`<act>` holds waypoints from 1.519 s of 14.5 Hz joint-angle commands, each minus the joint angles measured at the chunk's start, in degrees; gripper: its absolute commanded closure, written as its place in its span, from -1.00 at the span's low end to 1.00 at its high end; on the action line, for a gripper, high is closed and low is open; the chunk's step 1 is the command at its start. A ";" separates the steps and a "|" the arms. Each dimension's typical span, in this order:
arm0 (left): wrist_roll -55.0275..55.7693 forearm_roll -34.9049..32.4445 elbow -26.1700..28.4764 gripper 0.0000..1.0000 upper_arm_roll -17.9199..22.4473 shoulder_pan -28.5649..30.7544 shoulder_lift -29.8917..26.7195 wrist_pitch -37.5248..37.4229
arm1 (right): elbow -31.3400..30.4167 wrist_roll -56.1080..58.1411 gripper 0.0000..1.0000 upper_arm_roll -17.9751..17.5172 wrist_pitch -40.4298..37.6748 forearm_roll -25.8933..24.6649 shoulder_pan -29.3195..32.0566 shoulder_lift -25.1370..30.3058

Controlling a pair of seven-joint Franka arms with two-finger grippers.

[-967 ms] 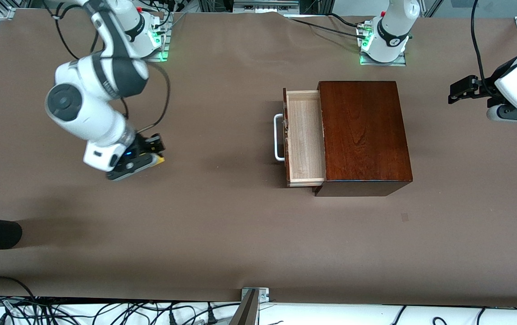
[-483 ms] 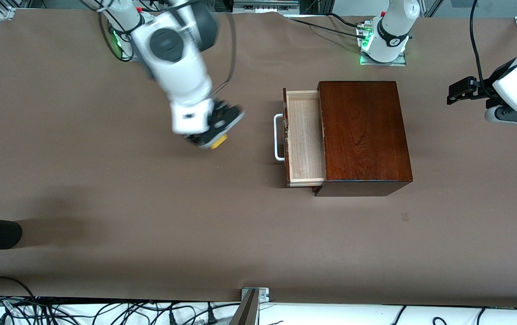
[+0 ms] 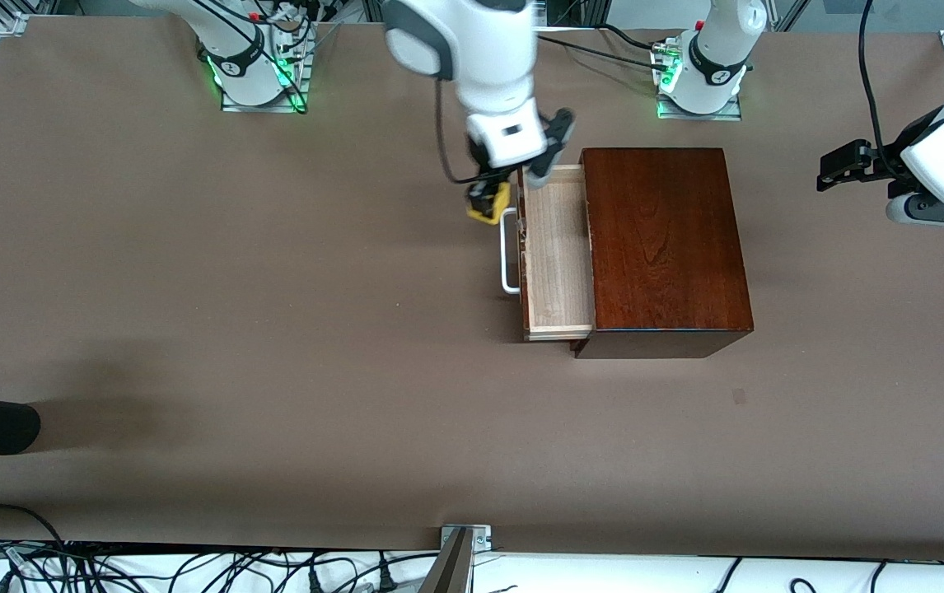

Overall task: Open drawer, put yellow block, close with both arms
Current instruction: 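Lift the cube with the right gripper and carry it over the drawer, then lower the cube into the drawer and open the right gripper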

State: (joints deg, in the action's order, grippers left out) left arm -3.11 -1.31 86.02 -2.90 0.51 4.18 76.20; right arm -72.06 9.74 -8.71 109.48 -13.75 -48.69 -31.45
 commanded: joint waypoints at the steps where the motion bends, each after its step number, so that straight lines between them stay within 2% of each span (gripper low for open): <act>1: -0.67 1.22 -2.43 -1.00 -0.27 0.45 0.48 -1.49 | 12.27 3.87 0.98 0.89 -2.61 -2.77 -4.56 -9.31; 6: -0.67 1.22 -2.88 -1.00 -0.09 0.45 0.39 -2.28 | 13.96 11.87 0.98 0.62 -0.32 -2.68 -5.63 -11.35; 11: -0.67 0.87 -2.96 -1.00 0.08 0.54 0.39 -2.28 | 13.96 12.06 0.98 0.80 5.30 -2.77 -6.42 -15.92; 22: -0.67 1.13 -2.88 -1.00 -0.09 0.72 0.57 -2.28 | 13.70 14.08 0.98 1.15 5.30 -2.86 -6.60 -18.91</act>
State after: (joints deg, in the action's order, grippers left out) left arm -3.11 -1.31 84.81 -2.76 0.86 4.18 75.25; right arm -60.27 22.56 -7.86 115.49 -15.77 -54.95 -49.59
